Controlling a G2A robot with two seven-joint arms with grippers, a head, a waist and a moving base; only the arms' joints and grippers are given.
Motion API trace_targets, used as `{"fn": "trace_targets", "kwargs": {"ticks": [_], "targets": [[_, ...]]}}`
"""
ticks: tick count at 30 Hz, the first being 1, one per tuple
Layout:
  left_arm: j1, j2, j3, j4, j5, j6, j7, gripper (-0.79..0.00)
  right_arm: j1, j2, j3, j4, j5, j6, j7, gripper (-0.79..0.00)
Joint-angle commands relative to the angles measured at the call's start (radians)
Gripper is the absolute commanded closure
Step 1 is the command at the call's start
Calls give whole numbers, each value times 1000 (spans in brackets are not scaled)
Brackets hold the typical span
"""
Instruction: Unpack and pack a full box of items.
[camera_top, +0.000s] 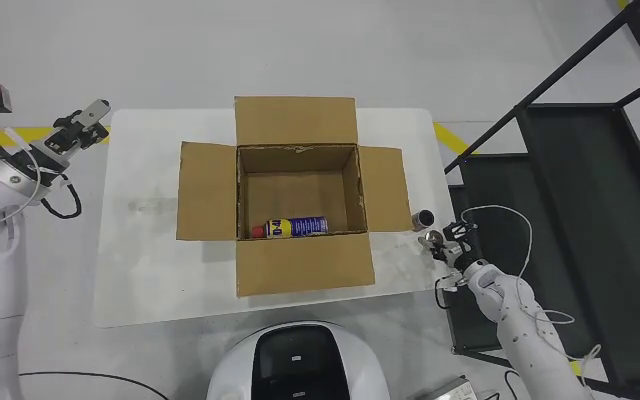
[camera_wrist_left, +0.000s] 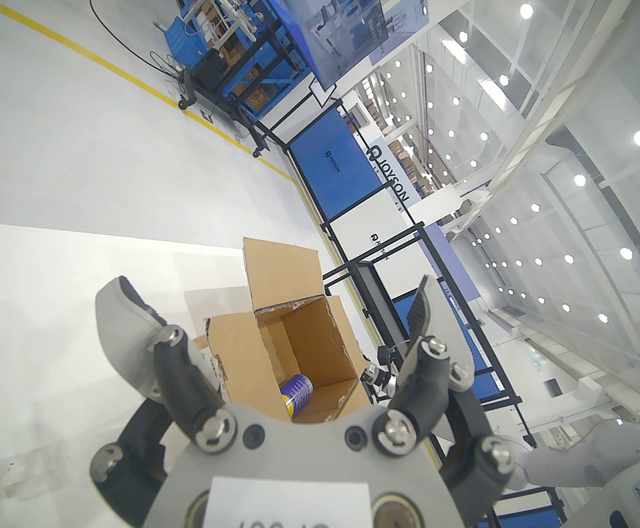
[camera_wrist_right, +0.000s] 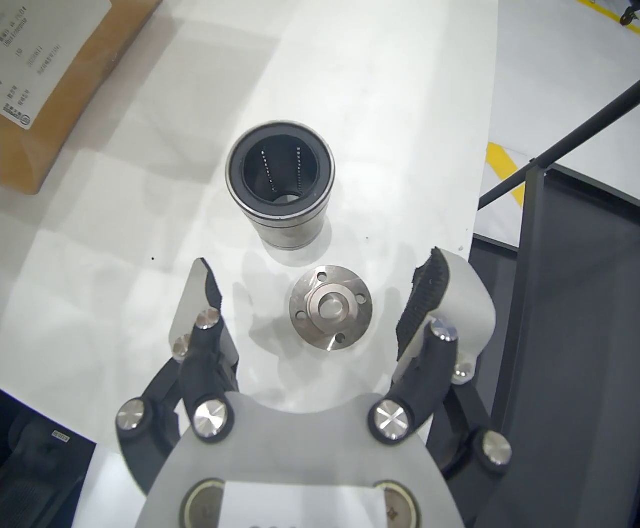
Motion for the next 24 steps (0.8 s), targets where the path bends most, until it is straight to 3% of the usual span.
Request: {"fn": "trace_targets", "kwargs": {"ticks": [1, 8, 10, 21, 24], "targets": [[0, 0, 0, 0, 0, 0, 0, -785, 7, 0, -4, 14, -5, -3, -4, -489], [0, 0, 0, 0, 0, 0, 0, -785, 22, -1, -14, 62, -20, 5, -26, -459], [0, 0, 0, 0, 0, 0, 0, -785, 22, -1, -14, 70, -21, 8, -36, -391], [0, 0, 0, 0, 0, 0, 0, -785, 45, -5, -44, 103, -62, 56, -53, -326], [0, 0, 0, 0, 0, 0, 0, -785, 53, -6, -52, 115, -75, 63, -61, -240]]}}
